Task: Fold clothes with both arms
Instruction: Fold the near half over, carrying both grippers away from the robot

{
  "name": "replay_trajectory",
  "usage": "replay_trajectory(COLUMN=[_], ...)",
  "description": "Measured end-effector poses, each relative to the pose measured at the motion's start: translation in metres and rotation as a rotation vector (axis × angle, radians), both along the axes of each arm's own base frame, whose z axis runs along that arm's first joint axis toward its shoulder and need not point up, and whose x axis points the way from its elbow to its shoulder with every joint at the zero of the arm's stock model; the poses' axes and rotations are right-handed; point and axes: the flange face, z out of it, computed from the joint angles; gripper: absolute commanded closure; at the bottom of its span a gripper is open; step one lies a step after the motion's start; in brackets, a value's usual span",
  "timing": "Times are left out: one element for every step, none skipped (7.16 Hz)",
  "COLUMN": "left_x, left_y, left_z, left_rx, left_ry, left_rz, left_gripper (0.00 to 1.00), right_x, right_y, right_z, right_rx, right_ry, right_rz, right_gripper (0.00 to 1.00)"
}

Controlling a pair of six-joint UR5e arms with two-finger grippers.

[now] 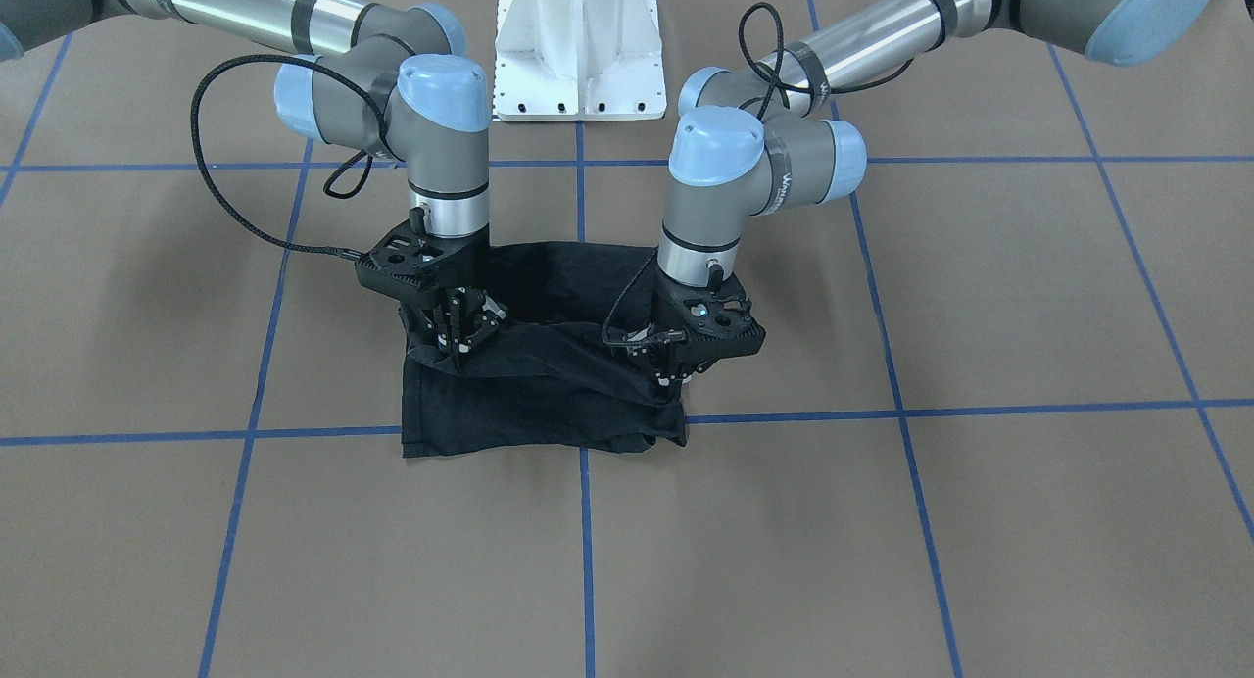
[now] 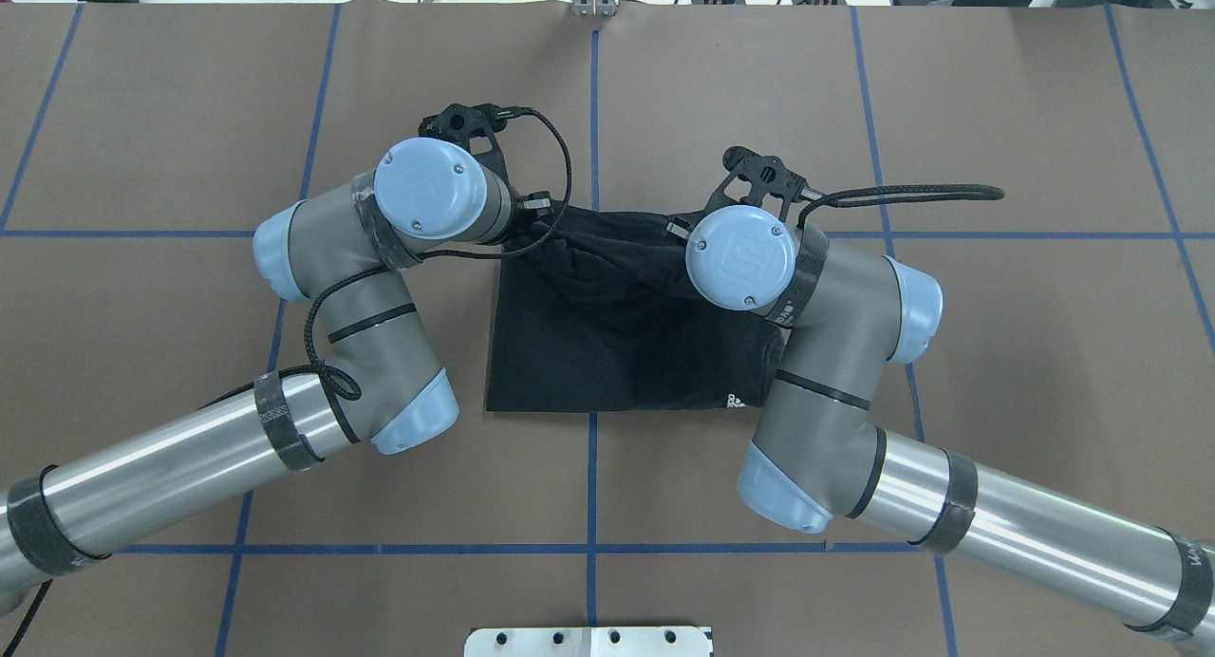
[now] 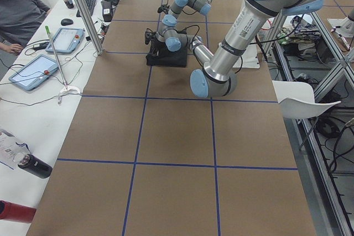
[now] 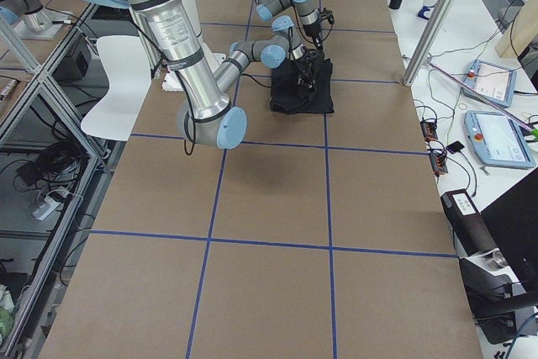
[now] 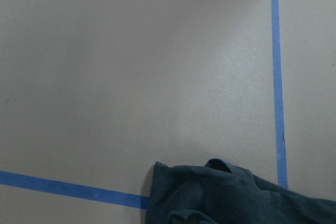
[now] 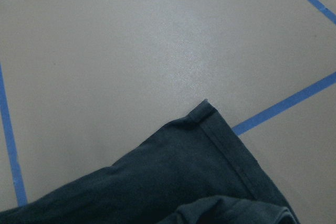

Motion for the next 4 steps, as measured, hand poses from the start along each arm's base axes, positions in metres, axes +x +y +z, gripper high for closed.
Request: replay_trajectory(left_x=[-0.0007,-0.0020,-0.0042,-0.0065], left_y=[-0.0002,-0.0007,-0.0023,-0.0043], left_z=[-0.0008,-0.0018,-0.0027,-0.0031], left_rx=[0.001,0.002,0.008,0.014], left_ry=[0.001,0.003,0.002,0.000], left_rz=[0.000,0.000,0.001,0.003], left_gripper=[1.00,1.00,1.00,1.00], right_x=[0.0025,0.0046,0.0060,0.0063], right_y=[-0.0029,-0.0052,-0.0068,-0.0074], right_z=[0.0002,0.0001,0.0000,0.0008], right_rx=[0.006,0.011,0.014,0.014], right_ry=[0.006,0.010,0.012,0.015], right_rz=[-0.004,-0.007,-0.008,-0.010], right_gripper=[1.00,1.00,1.00,1.00])
